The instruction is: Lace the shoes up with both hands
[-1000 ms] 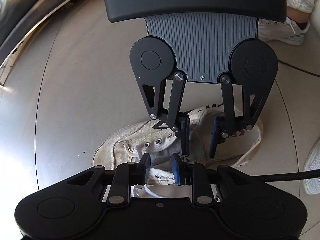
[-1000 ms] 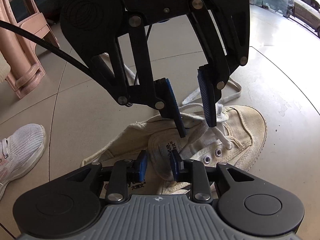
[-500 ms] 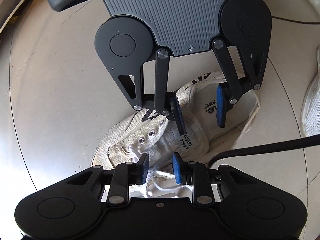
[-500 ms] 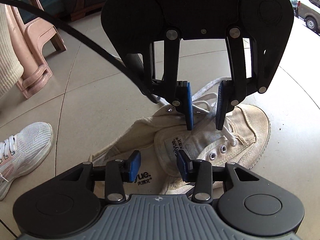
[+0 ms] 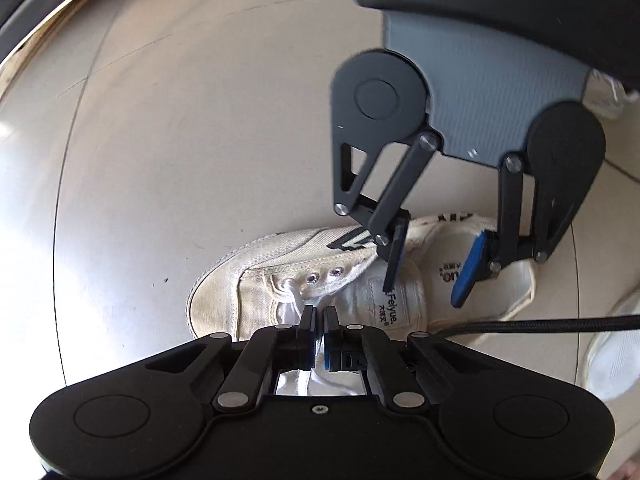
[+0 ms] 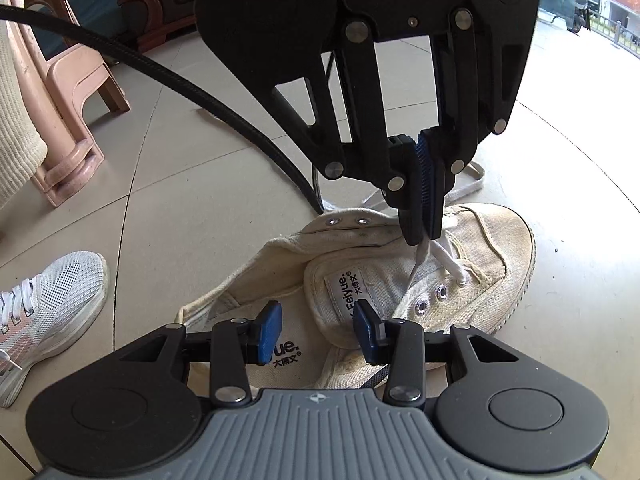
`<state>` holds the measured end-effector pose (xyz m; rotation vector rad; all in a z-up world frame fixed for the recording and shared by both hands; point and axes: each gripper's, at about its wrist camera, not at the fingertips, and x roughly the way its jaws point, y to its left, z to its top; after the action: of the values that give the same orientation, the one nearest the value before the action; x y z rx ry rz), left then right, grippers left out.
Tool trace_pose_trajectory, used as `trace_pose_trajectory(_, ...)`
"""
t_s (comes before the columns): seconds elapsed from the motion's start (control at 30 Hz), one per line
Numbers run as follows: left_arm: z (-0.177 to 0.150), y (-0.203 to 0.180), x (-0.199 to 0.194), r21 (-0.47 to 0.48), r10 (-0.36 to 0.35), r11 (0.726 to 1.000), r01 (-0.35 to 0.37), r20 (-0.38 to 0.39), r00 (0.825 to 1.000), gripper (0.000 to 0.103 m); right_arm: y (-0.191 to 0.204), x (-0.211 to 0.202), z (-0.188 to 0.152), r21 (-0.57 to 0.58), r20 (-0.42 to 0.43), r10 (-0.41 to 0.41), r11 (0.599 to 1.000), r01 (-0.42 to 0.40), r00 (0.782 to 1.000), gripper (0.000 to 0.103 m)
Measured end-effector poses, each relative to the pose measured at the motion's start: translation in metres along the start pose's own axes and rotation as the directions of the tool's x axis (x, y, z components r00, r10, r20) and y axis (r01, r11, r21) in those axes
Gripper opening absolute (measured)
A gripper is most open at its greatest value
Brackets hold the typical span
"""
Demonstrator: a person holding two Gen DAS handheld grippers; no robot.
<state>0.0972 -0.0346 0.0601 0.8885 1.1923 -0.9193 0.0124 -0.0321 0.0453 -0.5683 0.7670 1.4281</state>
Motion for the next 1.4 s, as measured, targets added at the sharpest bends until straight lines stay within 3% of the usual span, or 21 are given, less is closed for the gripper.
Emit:
trace_pose_trajectory(0.1,-0.023,0.004,-0.009,-0.275,-0.002,0.961,0.03,0.102,0.995,0.0,-0.002,-0.002,0.0,0.001,-0.003,-0.005,1.0,0.005,1.0,0.043)
trace_pose_trajectory(0.2,-0.045,0.0,-0.015,-0.487,0.02,0.869,0.082,0.201,0.979,0.0,-0.004,-0.006,0.0,0.021,-0.002,-0.006,1.0,0.006,1.0,0.043)
trace_pose_trajectory(0.27,-0.055,0.021,-0.012,-0.594,0.049,0.797,0.107,0.241,0.969,0.0,-0.006,-0.01,0.002,0.051,0.003,-0.013,0.999,0.013,1.0,0.042)
trace_pose_trajectory(0.4,-0.066,0.022,-0.002,-0.706,0.1,0.7,0.11,0.249,0.963,0.0,-0.006,-0.023,0.004,0.078,0.021,-0.066,0.995,0.064,0.998,0.039)
trace_pose_trajectory(0.6,-0.078,0.032,-0.003,-0.82,0.143,0.547,0.169,0.29,0.946,0.0,-0.002,-0.022,0.009,0.114,0.02,-0.18,0.978,0.176,0.984,0.026)
trace_pose_trajectory(0.73,-0.078,0.029,0.004,-0.859,0.156,0.481,0.175,0.28,0.947,0.0,-0.003,-0.033,0.016,0.135,0.041,-0.242,0.963,0.235,0.969,0.026)
trace_pose_trajectory(0.83,-0.08,0.037,0.008,-0.876,0.165,0.441,0.198,0.295,0.941,0.0,-0.007,-0.028,0.014,0.123,-0.003,-0.268,0.956,0.266,0.964,0.026)
trace_pose_trajectory(0.93,-0.086,0.04,0.008,-0.881,0.166,0.426,0.207,0.301,0.939,0.0,-0.005,-0.017,0.014,0.101,-0.024,-0.259,0.96,0.26,0.966,0.026)
trace_pose_trajectory(1.17,-0.086,0.039,0.003,-0.88,0.183,0.438,0.185,0.289,0.94,0.001,-0.009,-0.004,0.015,0.077,-0.059,-0.304,0.948,0.308,0.951,0.025)
trace_pose_trajectory(1.33,-0.079,0.037,0.003,-0.871,0.199,0.468,0.147,0.266,0.943,0.004,-0.017,-0.011,0.013,0.109,-0.07,-0.324,0.938,0.33,0.943,0.025)
trace_pose_trajectory(1.4,-0.075,0.037,0.006,-0.864,0.191,0.484,0.14,0.26,0.947,0.004,-0.017,-0.009,0.013,0.093,-0.067,-0.323,0.94,0.328,0.944,0.018)
